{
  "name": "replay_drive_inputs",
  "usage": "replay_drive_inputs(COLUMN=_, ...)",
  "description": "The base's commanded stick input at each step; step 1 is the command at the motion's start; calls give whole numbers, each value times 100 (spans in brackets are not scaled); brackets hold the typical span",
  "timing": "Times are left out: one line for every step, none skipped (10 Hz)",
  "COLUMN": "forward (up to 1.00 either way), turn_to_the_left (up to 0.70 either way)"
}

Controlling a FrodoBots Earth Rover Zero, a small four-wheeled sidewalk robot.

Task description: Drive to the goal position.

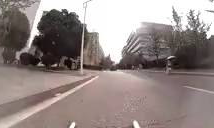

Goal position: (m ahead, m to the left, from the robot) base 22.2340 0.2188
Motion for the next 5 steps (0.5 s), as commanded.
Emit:
replay_drive_inputs(forward=70, turn_to_the_left=0)
replay_drive_inputs(forward=70, turn_to_the_left=0)
replay_drive_inputs(forward=70, turn_to_the_left=0)
replay_drive_inputs(forward=70, turn_to_the_left=0)
replay_drive_inputs(forward=70, turn_to_the_left=0)
